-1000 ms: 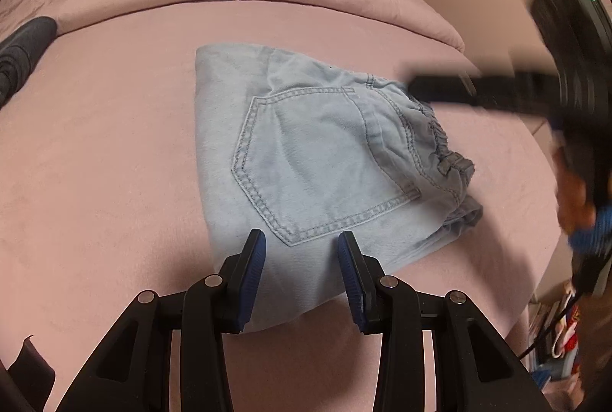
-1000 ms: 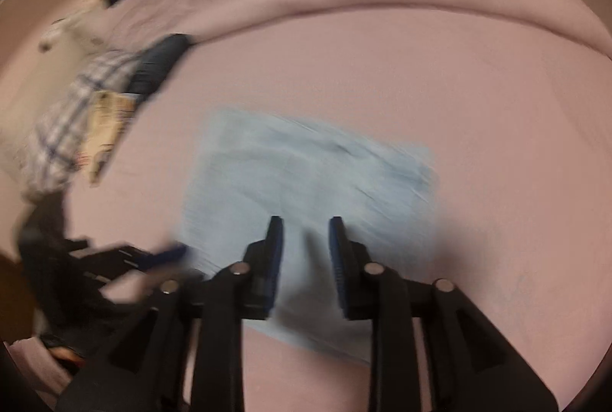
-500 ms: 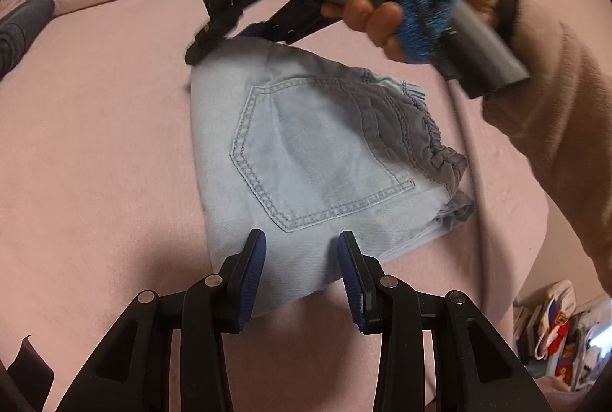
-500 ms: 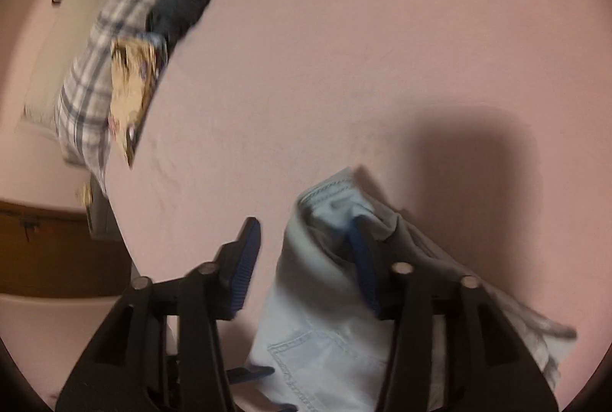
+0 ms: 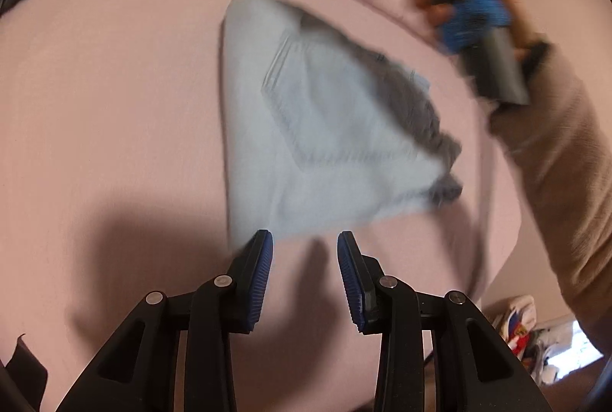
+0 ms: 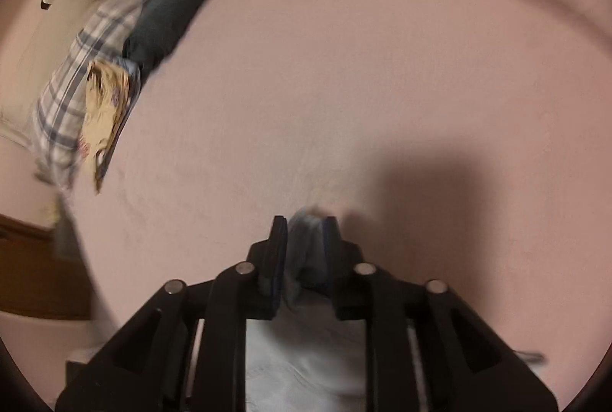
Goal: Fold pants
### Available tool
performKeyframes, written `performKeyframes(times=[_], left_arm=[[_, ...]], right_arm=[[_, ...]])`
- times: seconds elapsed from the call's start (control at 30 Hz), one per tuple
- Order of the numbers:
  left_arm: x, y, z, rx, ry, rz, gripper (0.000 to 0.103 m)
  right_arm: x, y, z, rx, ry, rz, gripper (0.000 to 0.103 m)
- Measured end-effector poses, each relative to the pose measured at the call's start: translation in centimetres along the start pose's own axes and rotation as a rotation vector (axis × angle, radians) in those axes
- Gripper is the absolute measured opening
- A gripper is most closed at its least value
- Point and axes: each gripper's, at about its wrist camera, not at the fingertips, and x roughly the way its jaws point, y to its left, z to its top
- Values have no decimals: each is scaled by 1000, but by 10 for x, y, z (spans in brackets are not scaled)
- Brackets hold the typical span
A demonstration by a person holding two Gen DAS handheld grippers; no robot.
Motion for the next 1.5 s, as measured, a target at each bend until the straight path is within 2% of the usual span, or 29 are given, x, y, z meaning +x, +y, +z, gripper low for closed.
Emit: performKeyframes(times=[0.03,0.13,0.23,0.33,0.43,0.5,0.6,0.67,0.7,0.77,0.83,0.9,1.03,1.13,1.23,1.3,1.37,1.4,1.5], left_arm=[[-2,0,-5,0,-4,10,37],[-22,2,-8,-11,-70,-4,37],[-47,6,4,-27,-165,2,37],[-52,16,36,-61,-202,43,37],[-42,24,70,-95,-212,41,37],[-28,15,90,-72,-229,46,37],[-3,-6,113,31,-239,118,37],[23,-14,123,95,-226,183,37],[37,-14,126,114,-193,215,37],[60,-18,128,153,-160,280,42],[61,-25,128,214,-165,320,44],[57,-25,131,213,-152,314,44],[38,-28,126,195,-184,311,44],[28,-37,114,202,-196,288,44],[29,-40,102,219,-182,278,44],[43,-39,98,231,-147,308,44],[53,-40,94,250,-127,349,44],[52,-42,95,252,-131,352,44],[46,-41,97,230,-128,341,44]], right_arm=[[-20,4,-9,-27,-50,-46,21],[-53,10,-38,-62,-70,-5,20],[-74,27,-94,-126,-86,3,21],[-69,46,-150,-181,-74,47,21],[-52,60,-178,-231,-98,15,21],[-47,71,-191,-252,-148,15,19],[-34,83,-196,-252,-181,57,18],[-10,75,-200,-203,-108,39,19],[-7,70,-201,-187,-121,51,19],[-10,62,-198,-148,-138,99,19],[-16,53,-195,-100,-135,148,19],[-31,44,-196,-80,-165,167,19],[-69,20,-198,-48,-267,51,22],[-92,-5,-200,-4,-326,1,23],[-94,-25,-196,46,-332,-35,24],[-81,-40,-198,83,-283,-65,25],[-62,-54,-197,145,-231,-9,24],[-62,-63,-199,196,-269,37,24],[-65,-76,-199,293,-283,136,24]])
